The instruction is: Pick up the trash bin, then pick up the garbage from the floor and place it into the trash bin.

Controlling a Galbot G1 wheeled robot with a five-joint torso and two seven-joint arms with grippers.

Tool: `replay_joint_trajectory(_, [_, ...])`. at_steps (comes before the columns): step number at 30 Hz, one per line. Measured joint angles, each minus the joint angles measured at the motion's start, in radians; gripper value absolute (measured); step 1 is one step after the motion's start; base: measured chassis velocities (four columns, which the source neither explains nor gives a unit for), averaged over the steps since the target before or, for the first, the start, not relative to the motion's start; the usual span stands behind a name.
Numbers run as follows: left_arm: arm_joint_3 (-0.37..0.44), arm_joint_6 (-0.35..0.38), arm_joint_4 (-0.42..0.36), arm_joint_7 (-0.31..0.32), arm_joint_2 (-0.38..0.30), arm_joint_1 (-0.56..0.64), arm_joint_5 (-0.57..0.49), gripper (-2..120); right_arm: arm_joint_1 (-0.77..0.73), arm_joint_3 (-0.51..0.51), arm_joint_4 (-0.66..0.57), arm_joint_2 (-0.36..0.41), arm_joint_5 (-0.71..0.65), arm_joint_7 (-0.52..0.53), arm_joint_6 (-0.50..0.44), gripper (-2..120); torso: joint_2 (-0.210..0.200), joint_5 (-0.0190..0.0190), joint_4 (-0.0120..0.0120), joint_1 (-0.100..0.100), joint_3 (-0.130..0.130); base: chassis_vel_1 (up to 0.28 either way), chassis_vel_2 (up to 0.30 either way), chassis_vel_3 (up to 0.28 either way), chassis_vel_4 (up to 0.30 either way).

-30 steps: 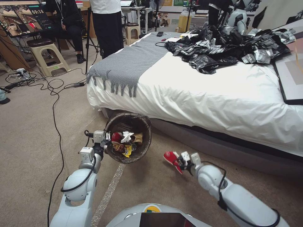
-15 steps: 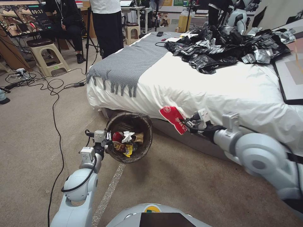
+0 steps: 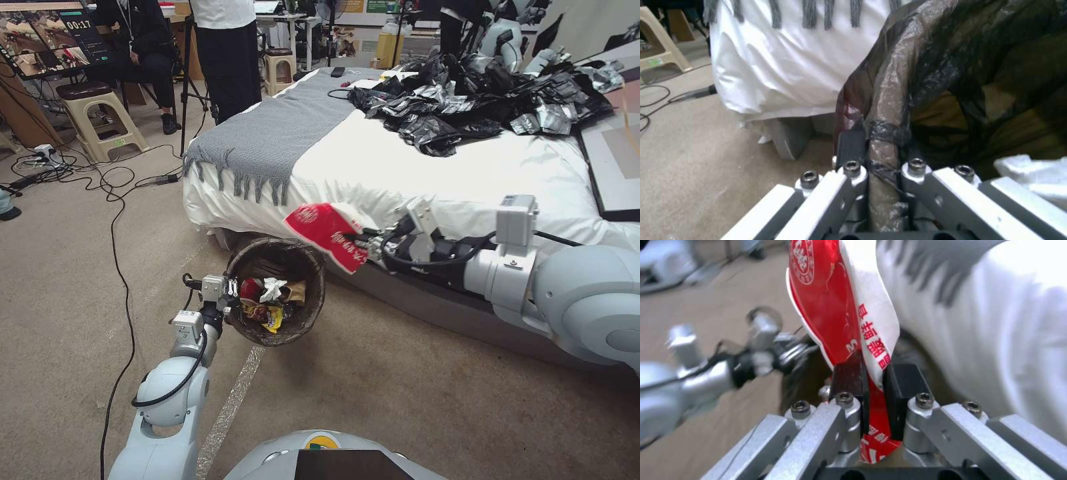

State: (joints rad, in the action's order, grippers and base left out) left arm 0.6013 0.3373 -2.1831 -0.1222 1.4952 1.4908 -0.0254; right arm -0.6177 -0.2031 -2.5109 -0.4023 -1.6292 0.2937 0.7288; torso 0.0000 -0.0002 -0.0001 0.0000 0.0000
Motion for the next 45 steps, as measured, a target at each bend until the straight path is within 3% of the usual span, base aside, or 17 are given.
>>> replay_joint_trajectory(2, [0.000, 0.000, 0.000, 0.000, 0.000, 0.000, 0.000, 2, 0.009, 0.014, 0.000, 0.000, 0.001, -0.003, 0.001, 8, 0.000, 0.0000, 0.0000, 0.000, 0.000, 0.000, 0.000, 0.000, 0.000])
replay_joint_trajectory(4, [-0.001, -0.001, 0.004, -0.001, 0.002, 0.000, 0.003, 2, 0.172, 0.260, 0.005, -0.023, 0.022, -0.023, 0.007, 8, 0.000, 0.0001, -0.0002, 0.000, 0.000, 0.000, 0.000, 0.000, 0.000])
replay_joint_trajectory(5, [-0.001, -0.001, 0.004, -0.001, 0.002, 0.000, 0.003, 2, 0.172, 0.260, 0.005, -0.023, 0.022, -0.023, 0.007, 8, 0.000, 0.0001, -0.0002, 0.000, 0.000, 0.000, 0.000, 0.000, 0.000])
replay_joint_trajectory(8, [0.000, -0.002, 0.008, -0.002, 0.004, -0.003, 0.004, 2, 0.349, 0.485, 0.055, -0.085, 0.036, -0.021, 0.007, 8, 0.000, -0.0002, -0.0001, 0.000, 0.000, 0.000, 0.000, 0.000, 0.000])
replay_joint_trajectory(10, [0.000, -0.003, 0.009, -0.002, 0.004, -0.004, 0.004, 2, 0.377, 0.519, 0.068, -0.097, 0.039, -0.018, 0.007, 8, 0.000, -0.0003, 0.0000, 0.000, 0.000, 0.000, 0.000, 0.000, 0.000])
replay_joint_trajectory(12, [0.002, -0.003, 0.012, -0.002, 0.006, -0.006, 0.004, 2, 0.481, 0.669, 0.135, -0.171, 0.053, -0.001, 0.007, 8, 0.000, 0.0001, 0.0007, 0.000, 0.000, 0.000, 0.000, 0.000, 0.000])
replay_joint_trajectory(15, [0.004, -0.003, 0.014, -0.002, 0.007, -0.007, 0.004, 2, 0.517, 0.737, 0.169, -0.215, 0.067, 0.010, 0.007, 8, 0.000, -0.0001, 0.0008, 0.000, 0.000, 0.000, 0.000, 0.000, 0.000])
replay_joint_trajectory(18, [0.014, -0.004, 0.016, -0.003, 0.007, -0.012, 0.000, 2, 0.533, 0.873, 0.261, -0.322, 0.131, 0.040, 0.007, 8, 0.000, 0.0000, 0.0003, 0.000, 0.000, 0.000, 0.000, 0.000, 0.000])
replay_joint_trajectory(38, [0.009, -0.009, 0.001, -0.010, 0.014, -0.002, 0.002, 2, 0.503, 0.952, 0.568, -0.441, 0.257, -0.014, 0.007, 7, 0.000, 0.0002, 0.0001, 0.000, 0.000, 0.000, 0.000, 0.000, 0.000])
replay_joint_trajectory(45, [0.010, -0.011, 0.003, -0.010, 0.015, -0.003, 0.004, 2, 0.506, 0.952, 0.595, -0.458, 0.263, -0.007, 0.007, 7, 0.000, 0.0002, 0.0003, 0.000, 0.000, 0.000, 0.000, 0.000, 0.000])
